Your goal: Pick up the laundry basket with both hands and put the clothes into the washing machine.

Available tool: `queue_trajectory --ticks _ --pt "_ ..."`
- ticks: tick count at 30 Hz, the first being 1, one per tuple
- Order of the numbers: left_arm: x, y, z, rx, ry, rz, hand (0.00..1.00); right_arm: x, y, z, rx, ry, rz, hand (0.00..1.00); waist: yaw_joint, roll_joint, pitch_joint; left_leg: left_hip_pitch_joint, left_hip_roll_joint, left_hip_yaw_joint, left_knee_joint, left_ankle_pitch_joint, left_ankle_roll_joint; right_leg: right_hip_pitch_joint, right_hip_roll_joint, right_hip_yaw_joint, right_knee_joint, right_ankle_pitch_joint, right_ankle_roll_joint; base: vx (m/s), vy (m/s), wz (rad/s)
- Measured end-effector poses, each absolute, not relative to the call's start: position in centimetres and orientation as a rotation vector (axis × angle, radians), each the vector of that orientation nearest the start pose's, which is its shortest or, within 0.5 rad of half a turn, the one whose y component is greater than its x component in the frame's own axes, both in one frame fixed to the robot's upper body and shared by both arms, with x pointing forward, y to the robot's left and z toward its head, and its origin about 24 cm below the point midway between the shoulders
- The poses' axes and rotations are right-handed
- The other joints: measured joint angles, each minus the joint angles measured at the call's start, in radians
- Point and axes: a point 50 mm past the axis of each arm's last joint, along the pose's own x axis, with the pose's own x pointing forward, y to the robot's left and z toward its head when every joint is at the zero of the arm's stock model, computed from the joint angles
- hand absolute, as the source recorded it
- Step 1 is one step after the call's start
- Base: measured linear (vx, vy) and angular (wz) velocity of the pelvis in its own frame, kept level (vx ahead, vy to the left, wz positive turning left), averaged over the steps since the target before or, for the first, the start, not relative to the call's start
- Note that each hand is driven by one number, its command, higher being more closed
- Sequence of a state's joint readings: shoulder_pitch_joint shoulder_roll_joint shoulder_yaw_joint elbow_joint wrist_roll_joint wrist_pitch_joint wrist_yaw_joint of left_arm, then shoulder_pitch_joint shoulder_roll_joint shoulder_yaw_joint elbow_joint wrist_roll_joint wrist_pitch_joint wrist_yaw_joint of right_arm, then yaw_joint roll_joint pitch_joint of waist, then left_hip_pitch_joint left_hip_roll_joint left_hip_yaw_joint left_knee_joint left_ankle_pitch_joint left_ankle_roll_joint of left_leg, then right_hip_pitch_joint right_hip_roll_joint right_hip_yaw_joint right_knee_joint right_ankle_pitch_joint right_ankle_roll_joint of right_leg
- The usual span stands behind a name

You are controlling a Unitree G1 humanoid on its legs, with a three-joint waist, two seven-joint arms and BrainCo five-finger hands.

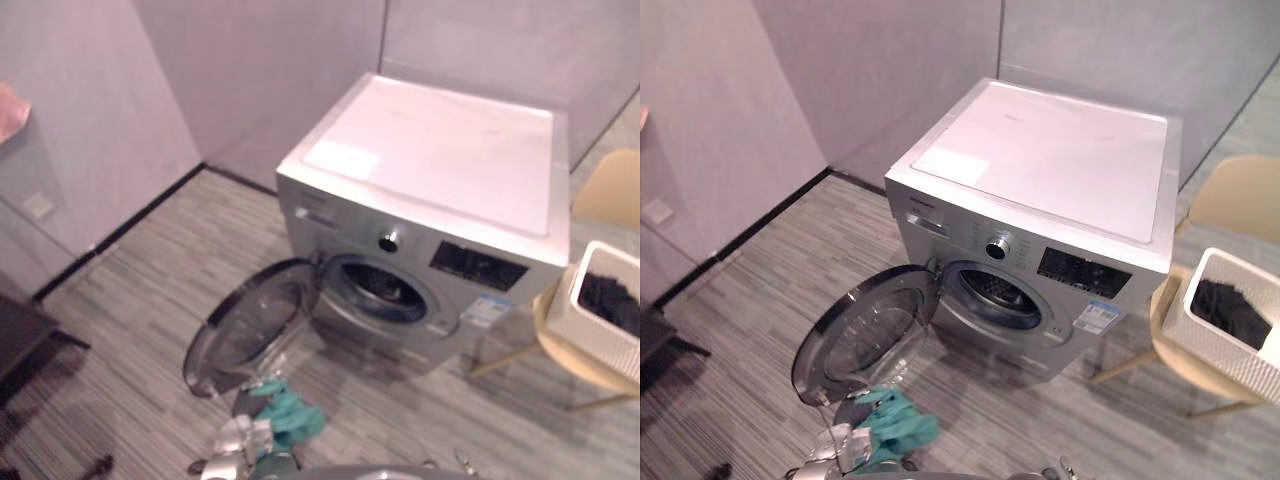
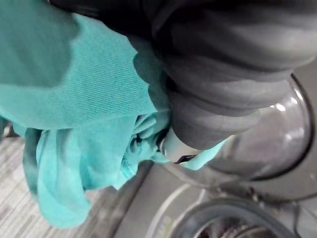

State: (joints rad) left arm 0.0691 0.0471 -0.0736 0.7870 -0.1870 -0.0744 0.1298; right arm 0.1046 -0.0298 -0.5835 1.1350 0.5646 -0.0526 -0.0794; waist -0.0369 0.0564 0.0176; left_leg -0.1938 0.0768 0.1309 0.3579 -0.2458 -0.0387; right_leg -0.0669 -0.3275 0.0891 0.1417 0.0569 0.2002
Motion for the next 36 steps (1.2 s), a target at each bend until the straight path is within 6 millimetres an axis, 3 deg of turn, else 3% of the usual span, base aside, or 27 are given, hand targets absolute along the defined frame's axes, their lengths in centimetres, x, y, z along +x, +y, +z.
queue_trajectory --ticks 2,3,4,7,9,10,11,12,14,17,19,22,26,27,28,29,30,31,33,35,36 --pt "16.4 16.2 -12.3 -0.055 0.759 0.160 1.00 4.7 -22.9 -16.7 0.700 0.984 -0.990 0.00 -0.002 0.024 0.004 0.042 -0.011 0.020 -0.019 0.002 0.010 -0.049 -0.012 -0.021 0.111 0.034 -0.044 0.24 0.283 -0.22" --pt "16.6 16.6 -12.1 -0.044 0.744 0.164 1.00 4.8 -23.0 -16.6 0.697 0.973 -0.987 0.00 -0.002 0.034 0.013 0.095 -0.006 0.033 -0.040 0.003 0.013 -0.091 -0.007 -0.052 0.236 0.050 -0.089 0.23 0.190 -0.34" --pt "16.3 17.0 -12.1 -0.036 0.744 0.171 1.00 4.9 -22.8 -16.6 0.703 0.972 -0.971 0.00 -0.003 0.046 0.031 0.151 0.006 0.046 -0.066 0.002 0.014 -0.134 0.010 -0.101 0.379 -0.035 -0.124 0.18 0.154 -0.30" --pt "16.0 18.2 -12.1 -0.001 0.753 0.184 1.00 5.5 -22.0 -16.7 0.697 0.986 -0.915 0.00 -0.006 0.016 0.049 0.276 0.012 0.068 -0.171 0.002 0.015 -0.202 0.071 -0.287 0.559 -0.226 -0.150 0.19 0.030 -0.16" --pt "15.8 17.8 -12.3 -0.011 0.764 0.178 1.00 5.8 -21.9 -16.7 0.701 0.979 -0.906 0.00 -0.007 0.005 0.060 0.303 0.009 0.081 -0.193 0.002 0.014 -0.222 0.110 -0.398 0.477 -0.241 -0.151 0.19 -0.113 -0.07" --pt "15.7 17.7 -12.4 -0.016 0.774 0.179 1.00 5.8 -22.0 -16.7 0.699 0.979 -0.908 0.00 -0.007 -0.022 0.060 0.319 -0.009 0.087 -0.206 0.001 0.007 -0.200 0.117 -0.490 0.363 -0.222 -0.198 0.25 -0.151 -0.20" --pt "15.5 17.2 -12.5 -0.031 0.784 0.177 1.00 6.0 -22.3 -16.6 0.693 0.971 -0.910 0.00 -0.003 -0.003 0.063 0.323 -0.002 0.091 -0.218 0.003 0.004 -0.179 0.130 -0.497 0.326 -0.226 -0.201 0.21 -0.104 -0.29" --pt "15.7 16.0 -12.6 -0.060 0.788 0.151 1.00 6.7 -23.1 -16.3 0.676 0.946 -0.908 0.00 -0.010 0.033 0.075 0.319 0.016 0.097 -0.238 0.014 -0.014 -0.165 0.165 -0.501 0.266 -0.209 -0.214 0.16 -0.053 -0.27" --pt "16.4 14.4 -12.4 -0.081 0.774 0.096 1.00 6.3 -23.8 -16.3 0.656 0.949 -0.933 0.00 -0.014 0.045 0.085 0.337 0.023 0.089 -0.264 0.034 -0.044 -0.142 0.186 -0.503 0.231 -0.207 -0.216 0.15 -0.044 -0.07" --pt "17.0 13.9 -12.0 -0.082 0.752 0.063 1.00 5.6 -23.5 -16.4 0.666 0.960 -0.946 0.00 -0.029 0.013 0.085 0.359 0.026 0.079 -0.254 0.082 -0.052 -0.054 0.201 -0.521 0.141 -0.190 -0.206 0.14 -0.062 0.15" --pt "17.2 13.9 -11.9 -0.082 0.746 0.059 1.00 6.2 -23.0 -16.4 0.680 0.955 -0.934 0.00 -0.028 0.017 0.078 0.349 0.030 0.091 -0.252 0.083 -0.050 -0.044 0.223 -0.511 0.082 -0.162 -0.203 0.06 -0.007 -0.12" --pt "17.1 14.1 -11.9 -0.075 0.749 0.056 1.00 6.3 -22.5 -16.5 0.695 0.959 -0.927 0.00 -0.026 0.002 0.080 0.324 0.032 0.095 -0.210 0.084 -0.051 -0.033 0.240 -0.499 0.016 -0.128 -0.200 0.06 0.009 -0.15" --pt "16.7 13.7 -12.1 -0.058 0.763 0.023 1.00 5.0 -22.2 -16.8 0.705 0.994 -0.951 0.00 -0.027 -0.009 0.084 0.241 0.051 0.110 0.079 0.084 -0.053 0.054 0.236 -0.492 -0.045 -0.118 -0.196 0.08 -0.006 -0.04" --pt "16.8 13.4 -12.1 -0.067 0.763 0.021 1.00 4.8 -22.2 -16.9 0.714 0.997 -0.962 0.00 -0.026 0.000 0.090 0.187 0.081 0.114 0.243 0.112 -0.088 0.087 0.244 -0.483 -0.059 -0.119 -0.194 0.10 0.020 -0.40" --pt "16.7 13.3 -12.1 -0.070 0.764 0.021 1.00 4.7 -22.3 -16.9 0.714 0.998 -0.966 0.00 -0.022 0.006 0.097 0.137 0.098 0.105 0.375 0.184 -0.093 0.114 0.245 -0.462 -0.065 -0.122 -0.196 0.09 0.055 -0.54" --pt "16.7 13.5 -12.1 -0.066 0.763 0.022 1.00 4.6 -22.4 -16.9 0.715 0.996 -0.970 0.00 -0.015 -0.008 0.104 0.115 0.097 0.101 0.434 0.228 -0.100 0.122 0.230 -0.442 -0.068 -0.123 -0.197 0.11 0.088 -0.69" --pt "16.9 13.1 -12.0 -0.073 0.757 0.012 1.00 4.5 -22.5 -16.8 0.715 0.993 -0.979 0.00 -0.009 -0.004 0.107 0.081 0.096 0.094 0.498 0.166 -0.053 0.136 0.215 -0.416 -0.071 -0.125 -0.199 0.11 0.103 -0.62" --pt "17.1 12.4 -11.8 -0.073 0.744 -0.016 1.00 4.4 -23.0 -16.7 0.720 0.978 -1.002 0.00 -0.009 -0.003 0.108 0.047 0.088 0.085 0.481 0.081 -0.036 0.141 0.202 -0.396 -0.071 -0.128 -0.197 0.11 0.086 -0.54" --pt "17.4 11.6 -11.4 -0.069 0.723 -0.059 1.00 4.3 -23.3 -16.7 0.734 0.962 -1.027 0.00 -0.008 -0.011 0.116 0.023 0.072 0.063 0.334 0.055 -0.039 0.151 0.183 -0.372 -0.070 -0.132 -0.190 0.09 0.123 -0.40" --pt "17.2 10.9 -11.3 -0.063 0.721 -0.104 1.00 4.0 -23.5 -16.7 0.738 0.960 -1.044 0.00 -0.011 -0.002 0.118 0.044 0.048 0.003 0.082 0.085 -0.054 0.145 0.187 -0.350 -0.053 -0.150 -0.159 0.06 0.228 -0.36" --pt "17.1 10.3 -11.3 -0.060 0.723 -0.131 1.00 3.7 -23.9 -16.6 0.726 0.959 -1.052 0.00 -0.010 0.026 0.118 0.053 0.058 -0.036 -0.037 0.188 -0.057 0.139 0.210 -0.332 -0.036 -0.169 -0.143 0.07 0.257 -0.31"
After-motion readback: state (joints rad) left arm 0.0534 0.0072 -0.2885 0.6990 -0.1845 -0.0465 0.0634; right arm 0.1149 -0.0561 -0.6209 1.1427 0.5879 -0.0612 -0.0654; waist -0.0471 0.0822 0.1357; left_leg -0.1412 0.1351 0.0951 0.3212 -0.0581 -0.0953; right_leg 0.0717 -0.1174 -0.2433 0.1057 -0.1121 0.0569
